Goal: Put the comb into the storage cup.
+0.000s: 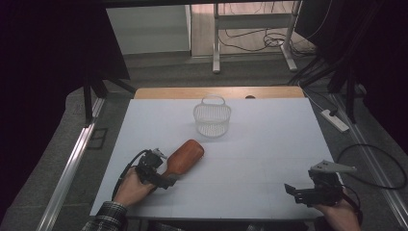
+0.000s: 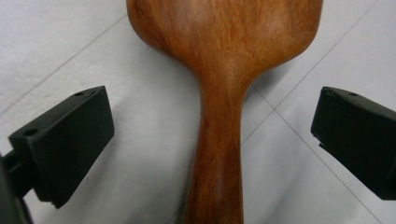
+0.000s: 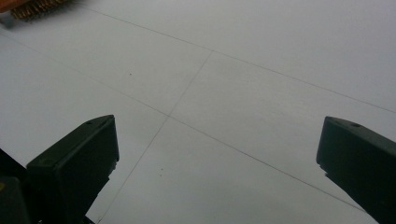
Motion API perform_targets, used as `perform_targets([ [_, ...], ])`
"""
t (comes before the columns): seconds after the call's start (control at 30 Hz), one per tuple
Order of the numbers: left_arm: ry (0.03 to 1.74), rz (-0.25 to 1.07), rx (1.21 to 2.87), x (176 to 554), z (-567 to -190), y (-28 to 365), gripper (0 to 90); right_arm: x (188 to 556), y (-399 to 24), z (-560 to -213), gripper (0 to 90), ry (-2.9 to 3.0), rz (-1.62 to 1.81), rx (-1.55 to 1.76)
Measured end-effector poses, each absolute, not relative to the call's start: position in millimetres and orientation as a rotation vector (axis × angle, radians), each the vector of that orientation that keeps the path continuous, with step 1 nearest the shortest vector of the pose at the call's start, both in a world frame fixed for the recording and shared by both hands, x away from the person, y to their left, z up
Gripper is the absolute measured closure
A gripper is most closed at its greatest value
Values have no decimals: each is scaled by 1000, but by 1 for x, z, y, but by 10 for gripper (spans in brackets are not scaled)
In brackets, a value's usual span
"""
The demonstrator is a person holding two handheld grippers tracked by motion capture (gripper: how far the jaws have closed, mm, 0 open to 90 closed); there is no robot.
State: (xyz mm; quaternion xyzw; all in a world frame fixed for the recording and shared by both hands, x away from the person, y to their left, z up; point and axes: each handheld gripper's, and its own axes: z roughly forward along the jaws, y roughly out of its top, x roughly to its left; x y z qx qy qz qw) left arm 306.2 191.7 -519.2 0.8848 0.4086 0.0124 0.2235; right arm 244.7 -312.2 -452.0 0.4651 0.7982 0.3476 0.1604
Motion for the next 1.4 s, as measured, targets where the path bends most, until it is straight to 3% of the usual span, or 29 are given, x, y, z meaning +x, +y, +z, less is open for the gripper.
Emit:
perform_targets([
  [0.23,1134,29,2443,305,-518,191,4,244,-312,-452,0,2281,991,1325],
  [0.63,1121,73,2461,303,-515,191,494,244,-311,-452,0,2283,983,1321],
  [0.97,1095,65,2479,303,-516,189,681,244,-311,-452,0,2286,976,1320],
  [1.4,1087,48,2471,304,-514,189,712,245,-310,-452,0,2288,968,1322],
])
